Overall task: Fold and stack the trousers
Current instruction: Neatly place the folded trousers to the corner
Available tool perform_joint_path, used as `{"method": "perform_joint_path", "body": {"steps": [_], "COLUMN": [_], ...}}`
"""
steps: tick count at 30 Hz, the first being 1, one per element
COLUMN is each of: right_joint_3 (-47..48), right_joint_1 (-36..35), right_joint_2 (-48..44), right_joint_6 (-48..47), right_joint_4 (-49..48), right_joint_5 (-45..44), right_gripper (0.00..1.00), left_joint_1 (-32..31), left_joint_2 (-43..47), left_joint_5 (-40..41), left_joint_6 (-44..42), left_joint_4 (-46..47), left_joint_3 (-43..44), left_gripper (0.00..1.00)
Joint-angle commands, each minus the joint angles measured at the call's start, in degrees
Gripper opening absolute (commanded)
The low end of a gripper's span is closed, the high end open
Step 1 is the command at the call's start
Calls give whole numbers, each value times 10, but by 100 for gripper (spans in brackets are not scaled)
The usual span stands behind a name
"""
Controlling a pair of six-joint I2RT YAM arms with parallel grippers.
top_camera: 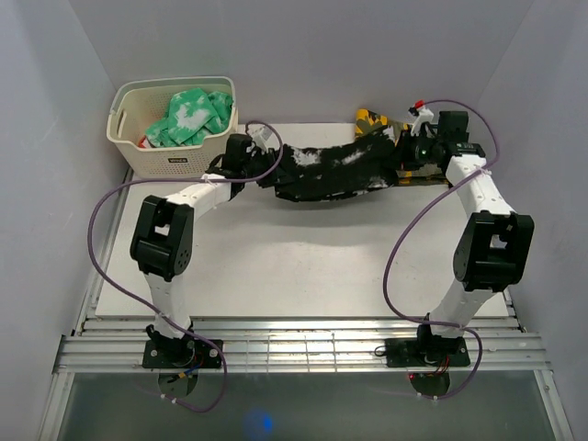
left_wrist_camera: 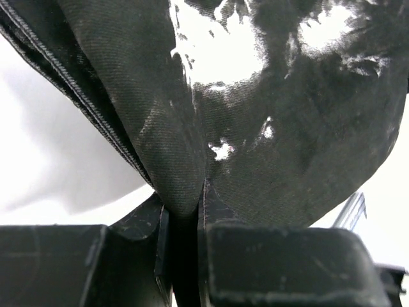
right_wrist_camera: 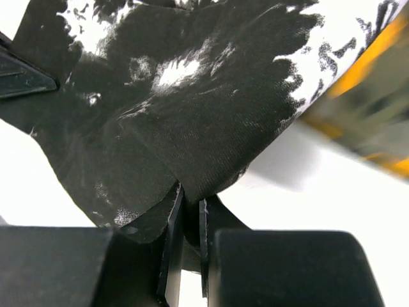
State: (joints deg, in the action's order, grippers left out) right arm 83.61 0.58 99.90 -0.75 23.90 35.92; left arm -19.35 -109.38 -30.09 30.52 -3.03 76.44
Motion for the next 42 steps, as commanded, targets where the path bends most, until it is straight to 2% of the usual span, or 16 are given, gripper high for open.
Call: {"method": "perform_joint_path", "body": {"steps": [1,5,8,12,18,22,25,32,33,34,35,38,39,41,42], "right_joint_3": [89,153,195,245,250,232,196,96,89,80,68,73,77,87,91], "right_joint_1": [43,71,95,124,170,195,204,205,205,205,205,205,205,205,205], "right_joint_2": [13,46,71,104,135,153,163,187,189,195,197,213,217,225,229], "right_joint_6": [-50,-65,-67,-68,-70,-79,-88,-109,-111,-114,-125,-131,-132,-130,-120], "right_joint_4": [-49,-63,-80,-108,-178,-220,-252,-334,-348,-357,-363,-361,-356,-343,-338], "right_joint_5": [-27,-52,-54,-81,-146,-157,-177,-259,-271,-281,-293,-318,-318,-321,-321], "right_gripper": [8,8,8,8,8,8,8,8,8,8,8,8,8,8,8], "left_joint_1": [-18,-48,-69,-93,-129,-155,-172,-179,-177,-173,-169,-159,-156,-153,-151], "left_joint_2": [-31,-116,-183,-270,-411,-505,-548,-624,-627,-628,-631,-617,-610,-591,-560], "left_joint_5": [-9,-3,6,22,54,137,167,217,216,219,220,209,204,192,191], "left_joint_6": [3,2,6,1,-12,-26,-58,-76,-88,-91,-90,-89,-89,-107,-110], "left_joint_4": [104,149,194,245,390,456,493,496,497,496,492,493,495,501,502], "left_joint_3": [80,221,285,414,529,637,650,673,673,672,673,655,648,626,614], "left_gripper": [0,0,0,0,0,0,0,1,5,12,27,44,65,90,98]}}
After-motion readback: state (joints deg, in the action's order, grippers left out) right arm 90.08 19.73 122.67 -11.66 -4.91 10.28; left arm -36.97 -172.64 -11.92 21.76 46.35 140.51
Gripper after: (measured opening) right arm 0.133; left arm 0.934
